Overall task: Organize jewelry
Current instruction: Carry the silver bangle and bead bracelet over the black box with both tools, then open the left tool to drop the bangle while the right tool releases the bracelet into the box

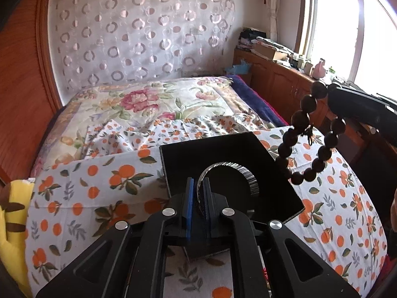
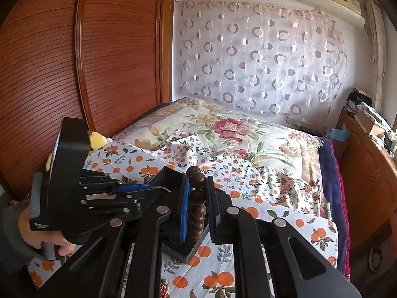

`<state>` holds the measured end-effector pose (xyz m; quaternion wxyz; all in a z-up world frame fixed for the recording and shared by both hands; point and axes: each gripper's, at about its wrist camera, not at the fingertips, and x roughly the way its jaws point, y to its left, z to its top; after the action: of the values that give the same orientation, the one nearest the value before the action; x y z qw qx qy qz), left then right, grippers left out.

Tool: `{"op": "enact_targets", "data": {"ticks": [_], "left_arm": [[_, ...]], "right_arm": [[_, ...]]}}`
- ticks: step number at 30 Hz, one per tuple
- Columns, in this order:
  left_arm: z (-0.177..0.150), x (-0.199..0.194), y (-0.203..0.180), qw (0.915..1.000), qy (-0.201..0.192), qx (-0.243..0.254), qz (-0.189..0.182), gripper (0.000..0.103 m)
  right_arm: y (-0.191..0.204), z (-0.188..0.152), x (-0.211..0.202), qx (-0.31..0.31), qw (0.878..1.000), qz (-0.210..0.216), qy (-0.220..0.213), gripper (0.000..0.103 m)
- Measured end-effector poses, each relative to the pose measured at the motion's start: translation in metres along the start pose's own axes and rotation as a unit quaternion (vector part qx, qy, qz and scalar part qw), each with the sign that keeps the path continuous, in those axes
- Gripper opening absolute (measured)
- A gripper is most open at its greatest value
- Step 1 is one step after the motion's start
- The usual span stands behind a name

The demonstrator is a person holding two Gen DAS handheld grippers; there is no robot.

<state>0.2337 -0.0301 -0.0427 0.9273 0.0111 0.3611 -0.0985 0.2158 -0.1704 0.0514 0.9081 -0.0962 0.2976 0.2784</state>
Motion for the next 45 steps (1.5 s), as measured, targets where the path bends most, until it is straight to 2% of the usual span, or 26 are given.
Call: {"op": "enact_targets", "data": {"ticks": [8, 11, 18, 22, 30, 32, 33, 38, 43, 45], "left_arm": [[-0.003, -0.024, 0.012, 0.9997, -0.021, -0.003, 0.012, 0.01], [-0.008, -0.035, 0.019, 0.9994, -0.028, 0.001, 0.022, 0.015], [-0.023, -0.054, 0.033, 0.9988, -0.035, 0.003, 0.034, 0.015], [-0.029, -0.056, 0.039, 0.9989, -0.033, -0.002, 0.033, 0.015], [-0.037, -0.059, 0.038, 0.9991, -0.032, -0.002, 0.028, 0.015], [-0.039, -0.061, 0.037, 0.9991, -0.032, 0.0, 0.027, 0.016], [-0.04, -0.061, 0.037, 0.9992, -0.031, 0.001, 0.026, 0.016], [-0.051, -0.066, 0.035, 0.9994, -0.029, -0.002, 0.019, 0.024], [-0.064, -0.075, 0.025, 0.9996, -0.026, 0.006, 0.009, 0.029], [-0.07, -0.08, 0.02, 0.9995, -0.027, 0.012, 0.004, 0.036]], "right_arm": [[0.013, 0.0, 0.009, -0.001, 1.0, 0.026, 0.006, 0.015], [0.022, 0.002, 0.015, -0.004, 0.999, 0.037, 0.008, 0.015], [0.038, -0.005, 0.041, 0.009, 0.997, 0.07, 0.032, 0.015], [0.045, -0.008, 0.054, 0.007, 0.996, 0.071, 0.049, 0.015], [0.022, -0.011, 0.092, 0.017, 0.995, 0.039, 0.085, 0.016], [0.017, -0.012, 0.095, 0.024, 0.995, 0.03, 0.09, 0.024], [0.014, -0.013, 0.094, 0.027, 0.995, 0.029, 0.088, 0.031], [0.008, -0.021, 0.071, 0.03, 0.997, 0.021, 0.071, 0.031], [0.012, -0.047, 0.033, 0.021, 0.998, 0.006, 0.057, 0.031], [0.014, -0.057, 0.023, 0.026, 0.998, 0.004, 0.054, 0.031]]}}
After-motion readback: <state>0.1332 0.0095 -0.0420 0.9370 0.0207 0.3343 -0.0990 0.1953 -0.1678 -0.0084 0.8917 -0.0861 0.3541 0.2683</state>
